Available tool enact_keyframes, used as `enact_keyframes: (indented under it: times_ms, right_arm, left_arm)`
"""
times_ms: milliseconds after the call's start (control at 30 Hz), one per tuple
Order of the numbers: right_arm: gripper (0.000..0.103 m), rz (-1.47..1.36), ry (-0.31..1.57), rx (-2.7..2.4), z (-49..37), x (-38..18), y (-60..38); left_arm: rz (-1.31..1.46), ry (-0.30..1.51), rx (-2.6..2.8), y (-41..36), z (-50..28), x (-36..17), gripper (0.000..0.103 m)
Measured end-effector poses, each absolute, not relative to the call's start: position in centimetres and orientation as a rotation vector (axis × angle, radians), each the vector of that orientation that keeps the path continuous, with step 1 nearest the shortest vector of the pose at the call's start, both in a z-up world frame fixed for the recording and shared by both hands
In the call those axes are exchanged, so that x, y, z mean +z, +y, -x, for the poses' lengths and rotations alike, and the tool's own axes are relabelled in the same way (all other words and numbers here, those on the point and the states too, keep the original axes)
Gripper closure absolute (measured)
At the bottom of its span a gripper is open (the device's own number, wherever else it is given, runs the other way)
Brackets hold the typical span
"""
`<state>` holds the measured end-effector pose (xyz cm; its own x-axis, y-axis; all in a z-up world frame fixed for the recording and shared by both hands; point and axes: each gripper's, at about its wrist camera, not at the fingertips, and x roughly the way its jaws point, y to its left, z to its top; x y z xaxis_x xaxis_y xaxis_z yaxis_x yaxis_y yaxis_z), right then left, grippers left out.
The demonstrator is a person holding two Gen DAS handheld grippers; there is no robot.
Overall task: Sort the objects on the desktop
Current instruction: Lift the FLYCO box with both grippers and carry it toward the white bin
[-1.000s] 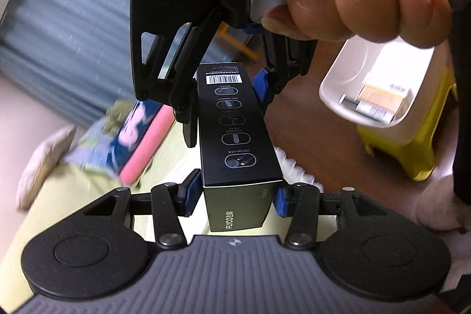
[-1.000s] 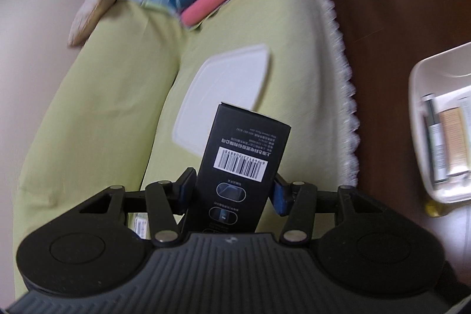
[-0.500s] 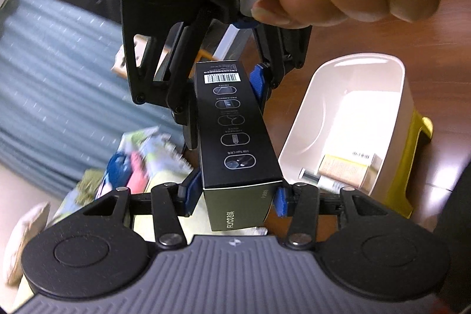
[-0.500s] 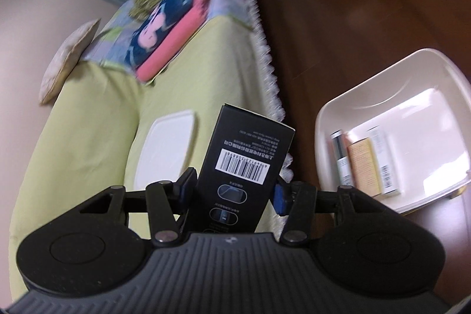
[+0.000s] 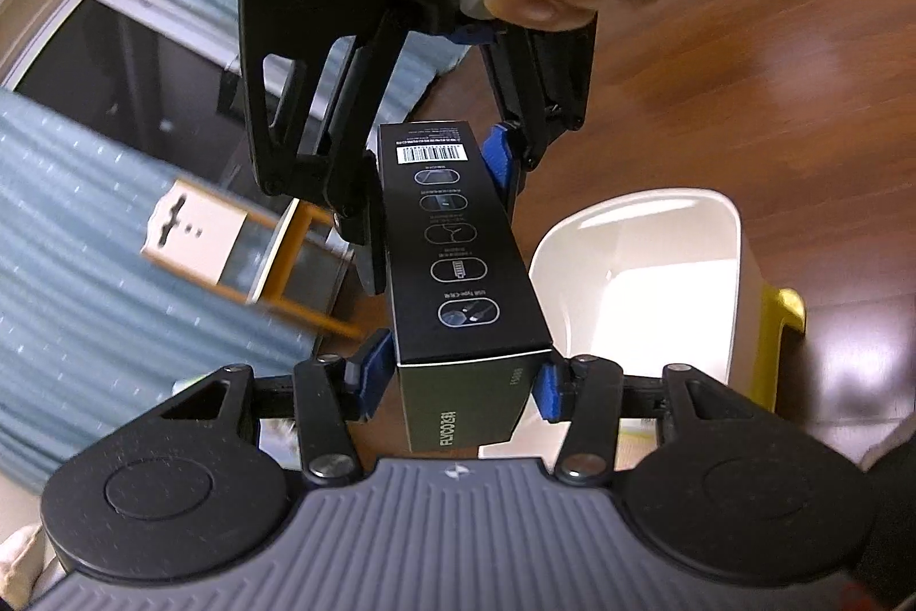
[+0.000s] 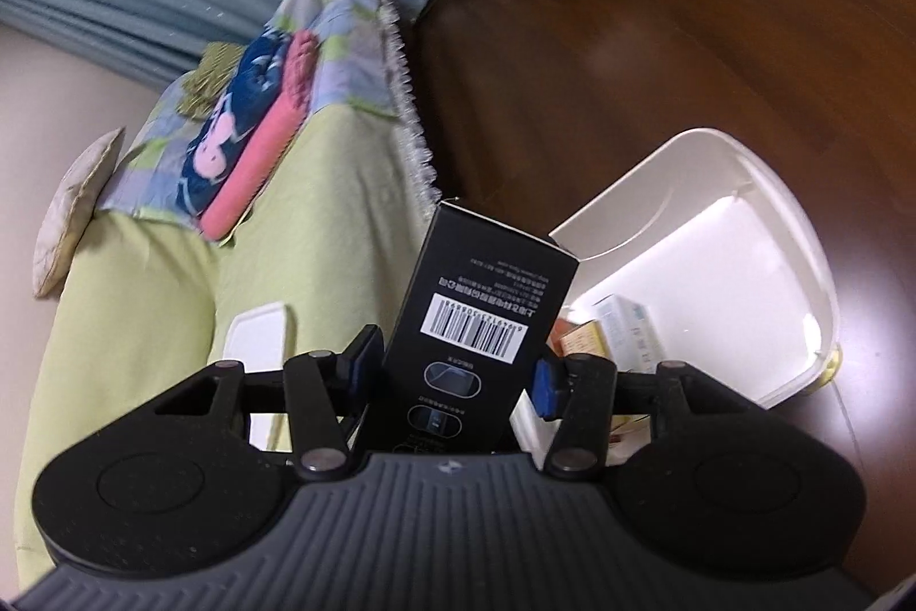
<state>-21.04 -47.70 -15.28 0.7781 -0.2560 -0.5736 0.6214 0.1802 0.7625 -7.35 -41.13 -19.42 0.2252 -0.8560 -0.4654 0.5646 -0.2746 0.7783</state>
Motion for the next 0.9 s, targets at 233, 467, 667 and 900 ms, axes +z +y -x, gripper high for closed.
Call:
enact_keyframes:
  times_ms: [233, 467, 667, 900]
  right_arm:
    - [0.056, -1.275, 0.381, -0.702, 22.8, -17.8, -49.0]
    - [0.056, -1.325, 0.373, -0.711, 23.2, -19.8, -49.7]
    - [0.057, -1.313, 0.382, -0.715, 22.7, -20.2, -50.0]
    - [0.059, -1.233, 0.417, -0.707, 21.9, -19.2, -50.0]
  left_arm:
    - [-1.183, -0.340, -1.514, -42.6, 7.8, -22.3, 0.049]
    - [-1.173, -0.321, -1.562, -42.4, 7.2, -22.3, 0.048]
    - [-1.132, -0.264, -1.576, -43.0, 6.3, -22.6, 0.045]
    - [-1.095, -0.221, -1.597, -43.0, 5.5, -22.1, 0.042]
